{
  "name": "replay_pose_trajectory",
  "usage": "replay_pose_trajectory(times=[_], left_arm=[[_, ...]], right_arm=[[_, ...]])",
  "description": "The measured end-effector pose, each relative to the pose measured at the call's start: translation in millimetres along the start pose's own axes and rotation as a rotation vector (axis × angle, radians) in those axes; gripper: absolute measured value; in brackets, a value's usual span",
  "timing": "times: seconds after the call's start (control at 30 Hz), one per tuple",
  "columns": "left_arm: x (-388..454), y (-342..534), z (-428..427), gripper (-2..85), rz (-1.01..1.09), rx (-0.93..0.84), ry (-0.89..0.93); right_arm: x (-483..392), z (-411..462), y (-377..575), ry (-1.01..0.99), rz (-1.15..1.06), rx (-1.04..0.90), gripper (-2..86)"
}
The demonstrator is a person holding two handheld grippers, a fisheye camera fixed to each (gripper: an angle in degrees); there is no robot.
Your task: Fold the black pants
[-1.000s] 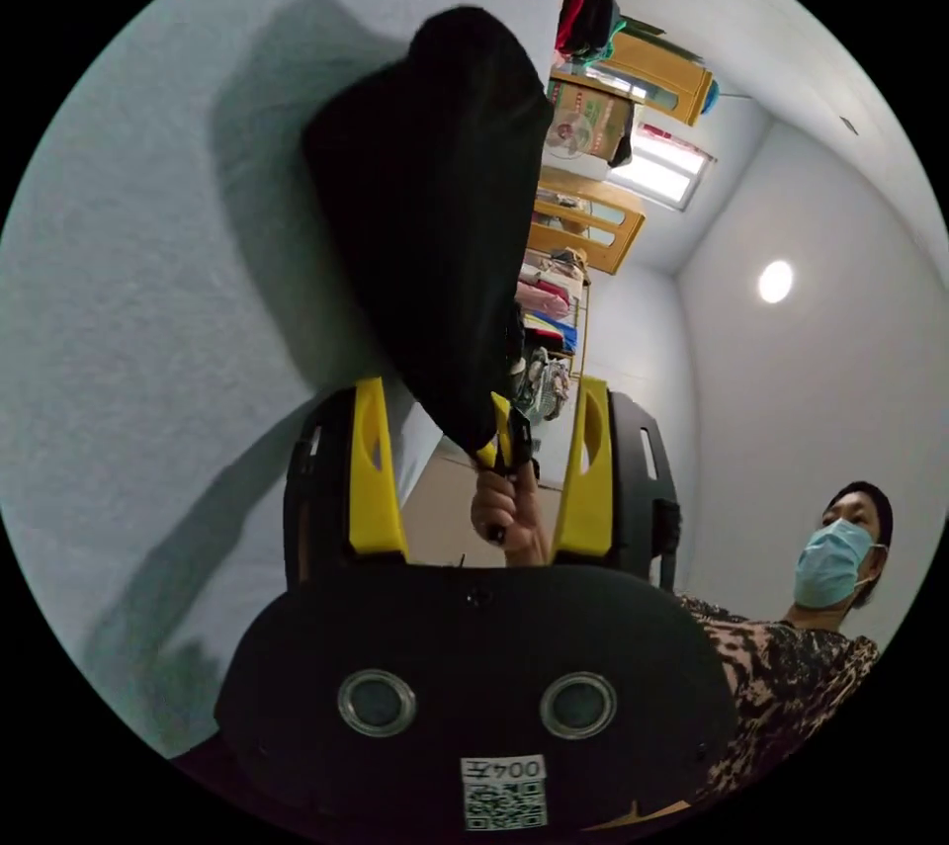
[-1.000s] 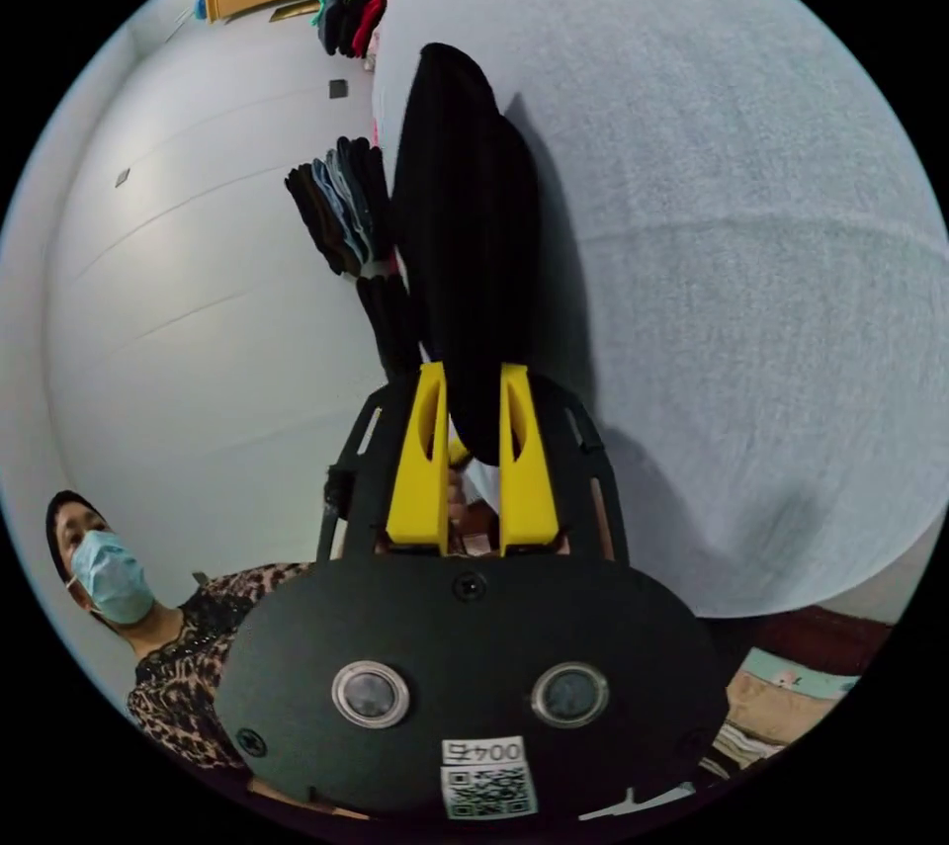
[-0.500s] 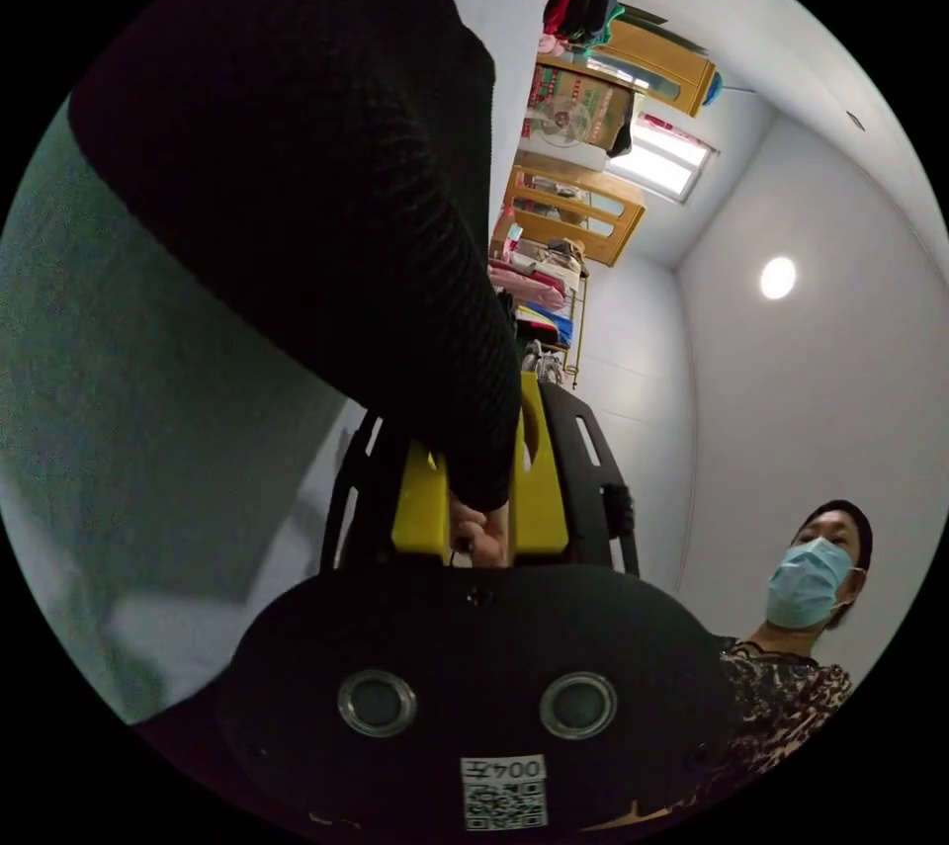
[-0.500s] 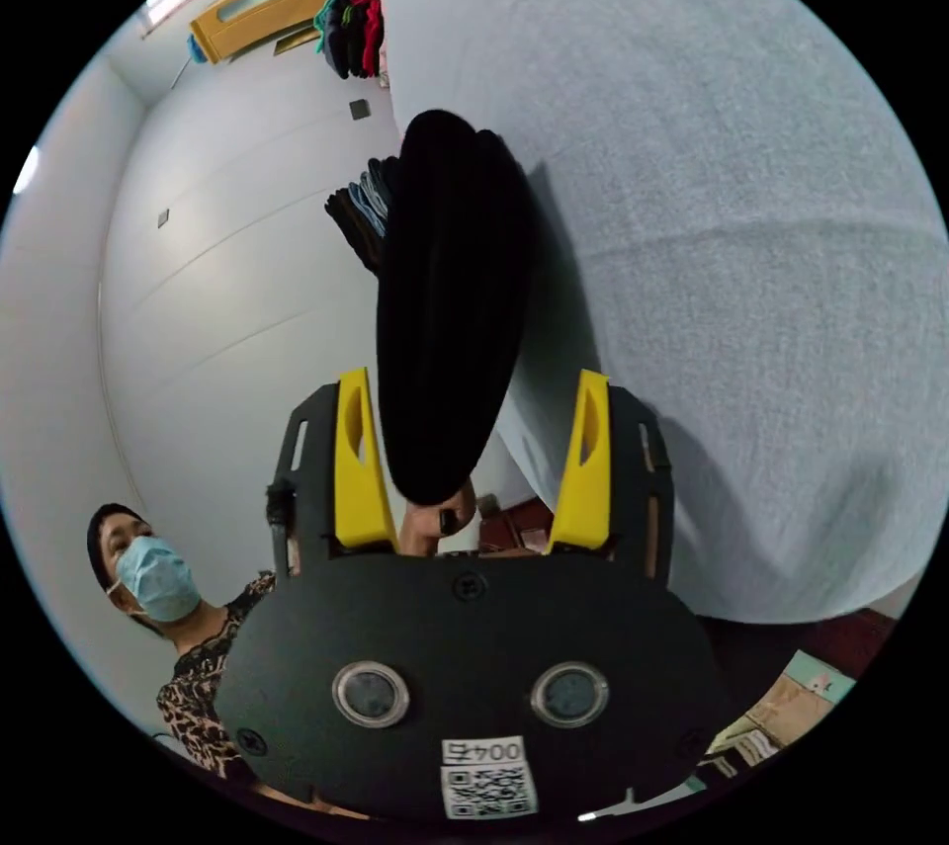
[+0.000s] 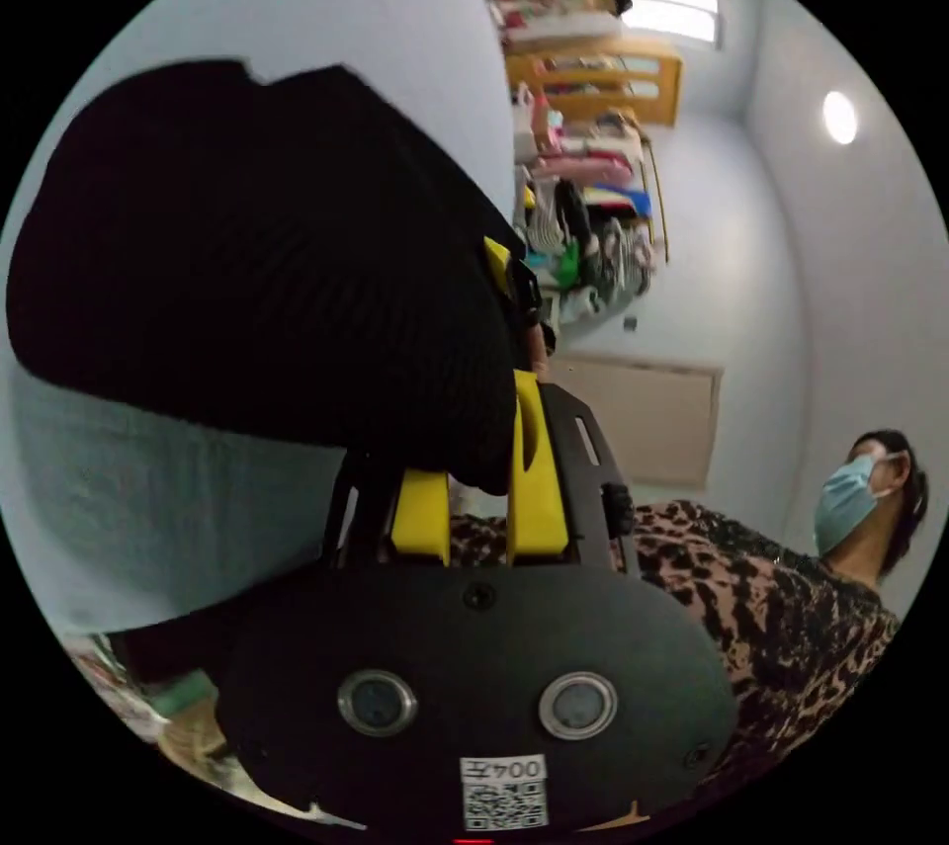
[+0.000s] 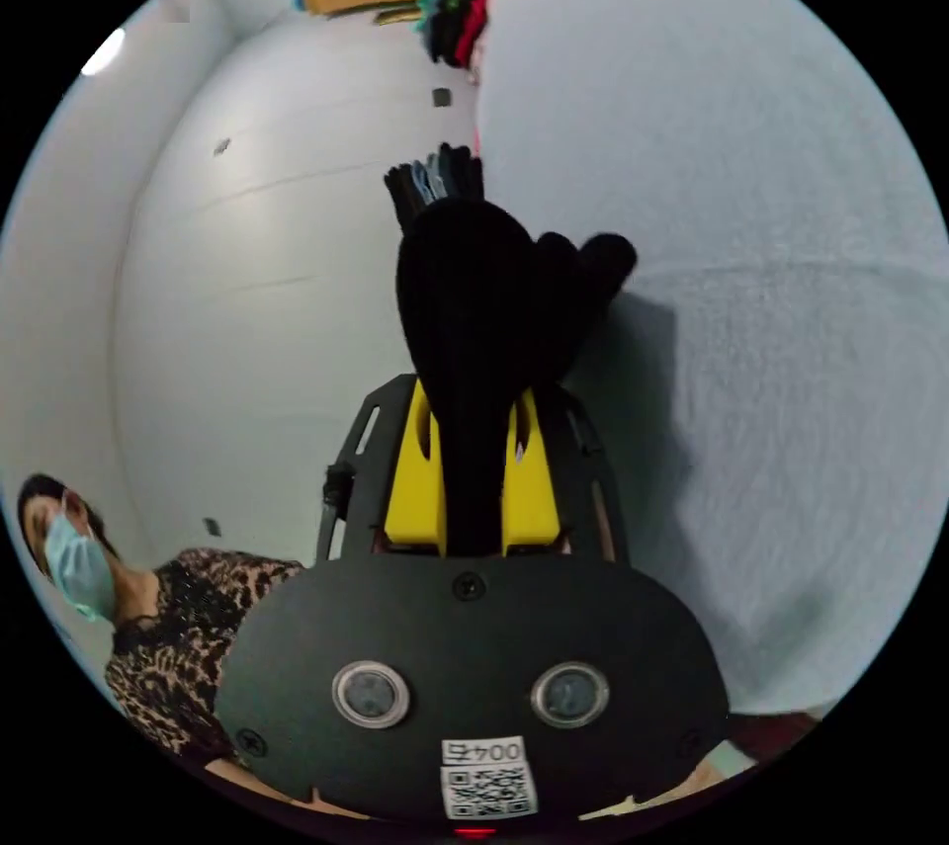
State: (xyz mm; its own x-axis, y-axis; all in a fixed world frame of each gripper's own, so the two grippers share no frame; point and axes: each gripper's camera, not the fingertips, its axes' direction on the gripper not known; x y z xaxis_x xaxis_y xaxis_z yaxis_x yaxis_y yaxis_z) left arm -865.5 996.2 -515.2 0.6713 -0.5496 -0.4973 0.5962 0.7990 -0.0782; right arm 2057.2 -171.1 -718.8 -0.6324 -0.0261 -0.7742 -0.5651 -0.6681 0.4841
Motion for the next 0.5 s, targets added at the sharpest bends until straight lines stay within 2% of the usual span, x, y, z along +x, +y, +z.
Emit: replay_pose_trajectory(times=[0.1,0.2,0.27,0.37,0.5], left_arm=[[49.7,8.7,26.0,11.0,0.228,-0.156,-0.049],[94.9,25.1,72.8,11.0,0.454,-0.362,-0.040],[123.5,50.5,128.5,11.0,0.585,-0.563,-0.021],[145.6,99.5,209.8,11.0,0.671,-0.804,0.040],[150.2,173.2,320.5,11.0,0.624,-1.127,0.138]], right_arm=[[-11.1,5.0,57.1,0.040,-0.130,0.182,8.8],[0.0,5.8,146.6,0.009,-0.166,0.464,8.7],[19.7,15.6,231.7,-0.005,-0.136,0.694,8.7],[47.1,40.7,340.5,-0.017,-0.084,0.962,8.6],[70.3,91.6,464.7,0.069,0.015,1.253,8.7]])
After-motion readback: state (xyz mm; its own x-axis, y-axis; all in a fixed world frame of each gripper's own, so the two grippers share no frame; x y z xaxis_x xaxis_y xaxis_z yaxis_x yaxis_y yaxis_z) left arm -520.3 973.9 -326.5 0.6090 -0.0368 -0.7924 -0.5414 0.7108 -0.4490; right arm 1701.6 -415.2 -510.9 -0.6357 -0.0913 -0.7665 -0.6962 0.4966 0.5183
